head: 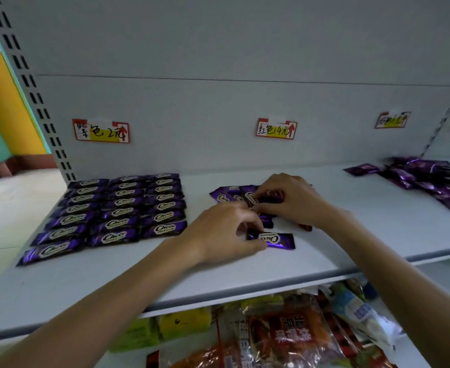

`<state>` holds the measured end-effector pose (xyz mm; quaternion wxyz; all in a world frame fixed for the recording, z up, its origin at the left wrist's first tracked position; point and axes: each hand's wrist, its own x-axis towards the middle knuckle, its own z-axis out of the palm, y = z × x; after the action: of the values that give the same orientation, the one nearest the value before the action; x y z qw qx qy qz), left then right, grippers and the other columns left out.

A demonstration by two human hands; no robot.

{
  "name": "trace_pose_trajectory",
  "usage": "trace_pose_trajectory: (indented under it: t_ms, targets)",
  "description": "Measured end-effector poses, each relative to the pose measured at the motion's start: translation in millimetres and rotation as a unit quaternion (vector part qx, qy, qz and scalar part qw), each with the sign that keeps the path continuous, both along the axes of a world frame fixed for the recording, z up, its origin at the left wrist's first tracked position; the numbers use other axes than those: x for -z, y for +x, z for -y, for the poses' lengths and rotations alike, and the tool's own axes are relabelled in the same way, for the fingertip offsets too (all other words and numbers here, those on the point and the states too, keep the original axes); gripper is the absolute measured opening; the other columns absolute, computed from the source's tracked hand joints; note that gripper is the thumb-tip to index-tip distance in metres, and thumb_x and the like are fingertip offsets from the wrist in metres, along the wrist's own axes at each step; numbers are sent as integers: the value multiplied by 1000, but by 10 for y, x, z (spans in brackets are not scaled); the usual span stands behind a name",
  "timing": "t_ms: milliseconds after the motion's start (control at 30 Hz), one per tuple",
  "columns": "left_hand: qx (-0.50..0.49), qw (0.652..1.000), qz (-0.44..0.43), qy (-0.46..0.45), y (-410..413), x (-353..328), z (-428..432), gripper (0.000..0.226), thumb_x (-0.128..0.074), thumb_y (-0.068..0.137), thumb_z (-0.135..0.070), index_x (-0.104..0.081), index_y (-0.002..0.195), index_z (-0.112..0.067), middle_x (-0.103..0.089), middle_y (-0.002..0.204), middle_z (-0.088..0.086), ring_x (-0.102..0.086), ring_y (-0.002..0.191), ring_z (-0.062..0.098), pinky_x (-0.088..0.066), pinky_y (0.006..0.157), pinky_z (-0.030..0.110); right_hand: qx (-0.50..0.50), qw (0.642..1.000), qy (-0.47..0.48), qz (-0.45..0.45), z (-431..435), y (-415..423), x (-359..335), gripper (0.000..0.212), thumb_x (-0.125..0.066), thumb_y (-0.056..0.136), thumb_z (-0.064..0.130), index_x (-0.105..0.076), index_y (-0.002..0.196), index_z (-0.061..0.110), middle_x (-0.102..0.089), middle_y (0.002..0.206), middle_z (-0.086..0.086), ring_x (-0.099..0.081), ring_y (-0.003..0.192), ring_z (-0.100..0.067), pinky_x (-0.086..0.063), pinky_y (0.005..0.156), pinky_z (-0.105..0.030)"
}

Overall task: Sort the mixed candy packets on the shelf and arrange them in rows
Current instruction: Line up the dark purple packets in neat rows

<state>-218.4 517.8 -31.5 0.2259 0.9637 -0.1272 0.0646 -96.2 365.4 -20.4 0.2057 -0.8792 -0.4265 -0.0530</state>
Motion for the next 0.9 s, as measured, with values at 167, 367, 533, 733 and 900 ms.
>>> trace_pose_trajectory:
  t_ms: [167,367,533,733,900]
  targets:
    - [-5,997,-1,-81,7,-34,-18,19,-72,78,-32,-64,93,-24,-63,94,-9,-55,83,4,-44,74,21,-18,1000,2,-9,-11,-10,-25,15,-71,79,34,-71,85,21,-61,92,8,-54,86,-6,-33,72,-4]
    - [-25,992,21,-122,-41,-22,-128,19,-70,80,-18,-56,85,-29,-63,85,-12,-59,77,11,-47,73,30,-30,998,47,-7,-7,-106,-46,11,-71,81,23,-67,87,16,-62,77,5,-52,68,0,-36,64,-5]
    - [-45,990,86,-106,-255,-69,-380,20,-69,79,-10,-66,82,-30,-63,88,-17,-56,86,1,-40,77,11,-42,998,49,-6,-104,-256,-101,21,-60,90,15,-67,109,17,-57,89,10,-49,76,6,-32,71,-2]
    - [-139,963,212,-95,-743,-96,-851,20,-73,74,-19,-69,79,-37,-49,101,-12,-41,98,-9,-23,88,-2,-114,989,91,-37,-526,-607,-220,18,-63,86,17,-70,92,32,-49,115,14,-46,106,-1,-35,88,-8]
    - [-185,955,198,-118,-1187,-34,-1109,27,-72,77,-10,-69,82,-37,-57,102,-18,-51,98,-8,-34,82,2,-194,967,126,-110,-842,-938,-128,29,-66,84,11,-66,84,41,-51,115,13,-55,97,0,-45,78,-12]
